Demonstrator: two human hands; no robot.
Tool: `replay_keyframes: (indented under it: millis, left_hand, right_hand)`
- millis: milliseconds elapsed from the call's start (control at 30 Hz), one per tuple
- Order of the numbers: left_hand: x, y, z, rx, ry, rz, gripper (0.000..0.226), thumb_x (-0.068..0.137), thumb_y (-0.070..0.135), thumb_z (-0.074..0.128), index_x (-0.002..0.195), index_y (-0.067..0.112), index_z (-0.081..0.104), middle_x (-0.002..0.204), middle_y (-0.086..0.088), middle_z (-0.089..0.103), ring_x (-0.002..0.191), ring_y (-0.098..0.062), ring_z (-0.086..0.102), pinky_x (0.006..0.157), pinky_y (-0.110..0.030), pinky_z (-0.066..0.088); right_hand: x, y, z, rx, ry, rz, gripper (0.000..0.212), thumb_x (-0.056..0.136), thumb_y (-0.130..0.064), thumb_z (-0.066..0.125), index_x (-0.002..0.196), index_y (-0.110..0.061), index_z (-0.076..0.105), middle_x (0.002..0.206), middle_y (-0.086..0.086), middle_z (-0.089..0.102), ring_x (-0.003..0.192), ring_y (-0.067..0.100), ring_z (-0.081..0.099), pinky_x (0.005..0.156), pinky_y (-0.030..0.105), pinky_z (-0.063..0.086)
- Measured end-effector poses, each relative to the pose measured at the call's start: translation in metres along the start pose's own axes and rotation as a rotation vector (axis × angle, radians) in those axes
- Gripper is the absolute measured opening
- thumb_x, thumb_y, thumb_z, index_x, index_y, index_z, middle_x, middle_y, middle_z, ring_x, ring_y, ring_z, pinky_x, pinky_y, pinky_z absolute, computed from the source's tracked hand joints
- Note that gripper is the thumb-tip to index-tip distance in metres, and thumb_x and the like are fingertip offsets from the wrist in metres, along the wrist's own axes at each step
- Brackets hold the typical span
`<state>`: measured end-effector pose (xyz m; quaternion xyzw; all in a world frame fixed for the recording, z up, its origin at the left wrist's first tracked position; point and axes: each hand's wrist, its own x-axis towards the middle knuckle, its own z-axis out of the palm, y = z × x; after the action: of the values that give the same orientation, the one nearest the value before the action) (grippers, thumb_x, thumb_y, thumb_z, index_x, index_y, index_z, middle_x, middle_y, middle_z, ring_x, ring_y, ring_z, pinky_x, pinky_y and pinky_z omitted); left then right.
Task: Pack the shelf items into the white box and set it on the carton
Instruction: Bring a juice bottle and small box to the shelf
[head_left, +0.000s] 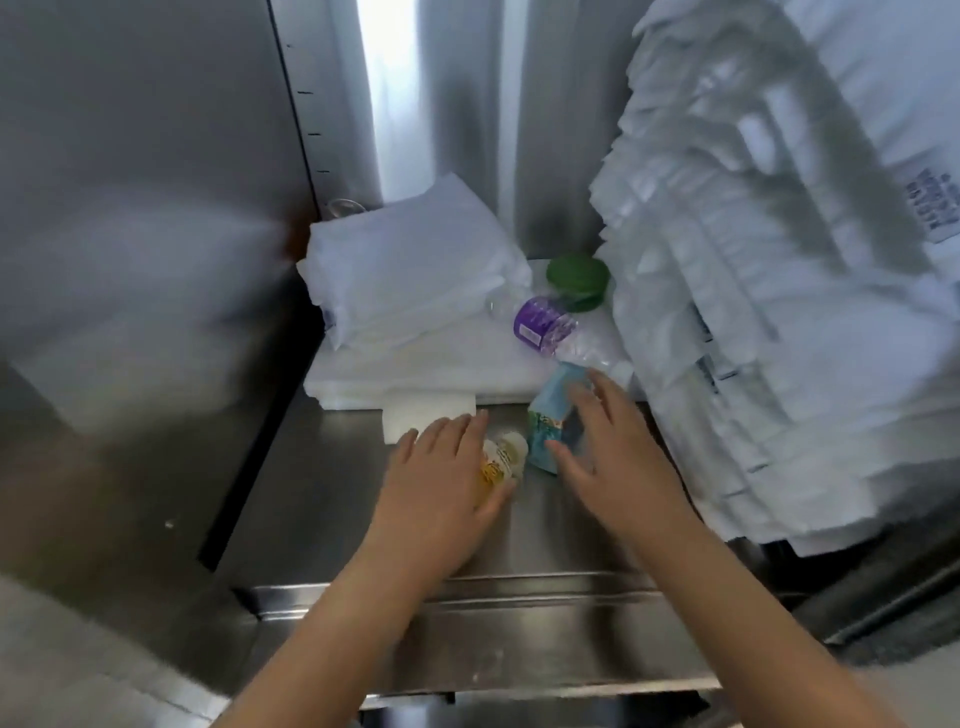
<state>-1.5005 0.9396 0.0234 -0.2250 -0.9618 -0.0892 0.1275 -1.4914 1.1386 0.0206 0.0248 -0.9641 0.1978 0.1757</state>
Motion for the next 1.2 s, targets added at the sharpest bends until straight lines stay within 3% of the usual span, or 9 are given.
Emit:
replay_keyframes:
  millis: [133,267,433,533,667,767,1200]
  left_hand:
    - [0.02,-0.001,0.016,-0.019,-0.053,0.065,0.066,0.092,0.059,0.028,0.146,0.021,0.024,0.139,0.004,0.042,0.124,-0.015,0.038,0.101,-0.03,0.031]
    - [0.024,-0.006,0.017,-0.015,-0.028,0.033,0.061,0.088,0.059,0.029,0.132,0.019,0.042,0.121,0.001,0.051,0.108,-0.018,0.048,0.086,-0.033,0.043]
    - [0.019,-0.002,0.017,0.051,-0.023,-0.018,0.062,0.082,0.064,0.026,0.119,0.021,0.05,0.105,0.002,0.055,0.09,-0.017,0.054,0.069,-0.032,0.049]
    - [0.015,0.0,0.017,0.064,-0.053,-0.075,0.064,0.079,0.07,0.031,0.123,0.027,0.046,0.108,0.007,0.054,0.092,-0.015,0.055,0.061,-0.027,0.042]
    - [0.012,-0.005,0.018,0.035,-0.119,-0.148,0.066,0.072,0.074,0.046,0.125,0.033,0.037,0.112,0.01,0.053,0.097,-0.015,0.056,0.062,-0.028,0.037]
    - [0.009,-0.004,0.017,0.033,-0.128,-0.203,0.067,0.07,0.071,0.054,0.124,0.036,0.035,0.11,0.01,0.053,0.096,-0.015,0.057,0.062,-0.029,0.035]
    - [-0.002,0.005,0.017,0.088,-0.005,-0.262,0.067,0.075,0.07,0.05,0.128,0.032,0.035,0.113,0.007,0.053,0.101,-0.017,0.055,0.068,-0.031,0.045]
  right_hand:
    - [0.025,0.007,0.015,-0.05,0.024,-0.043,0.054,0.09,-0.044,0.049,0.137,-0.018,0.042,0.145,0.007,0.033,0.132,0.022,0.028,0.107,0.035,0.031]
    - [0.027,0.01,0.028,-0.008,0.09,-0.078,0.049,0.087,-0.038,0.06,0.13,-0.017,0.049,0.14,0.006,0.036,0.132,0.021,0.027,0.11,0.031,0.024]
    - [0.025,0.019,0.034,0.108,0.109,-0.054,0.047,0.085,-0.042,0.06,0.126,-0.02,0.048,0.146,0.011,0.027,0.138,0.026,0.019,0.111,0.036,0.021]
    - [0.024,0.025,0.032,0.132,0.069,-0.071,0.048,0.085,-0.042,0.062,0.125,-0.02,0.048,0.149,0.013,0.022,0.141,0.026,0.015,0.112,0.035,0.017]
    - [0.026,0.025,0.024,0.121,0.025,-0.099,0.051,0.082,-0.049,0.058,0.123,-0.021,0.051,0.143,0.009,0.03,0.134,0.024,0.025,0.109,0.031,0.022]
    - [0.022,0.022,0.015,0.12,0.004,-0.138,0.051,0.081,-0.053,0.053,0.12,-0.021,0.052,0.136,0.008,0.036,0.127,0.026,0.032,0.107,0.039,0.032]
    - [0.003,0.028,-0.013,0.1,-0.099,-0.271,0.062,0.07,-0.064,0.053,0.119,-0.026,0.06,0.128,-0.002,0.045,0.12,0.018,0.036,0.101,0.035,0.036]
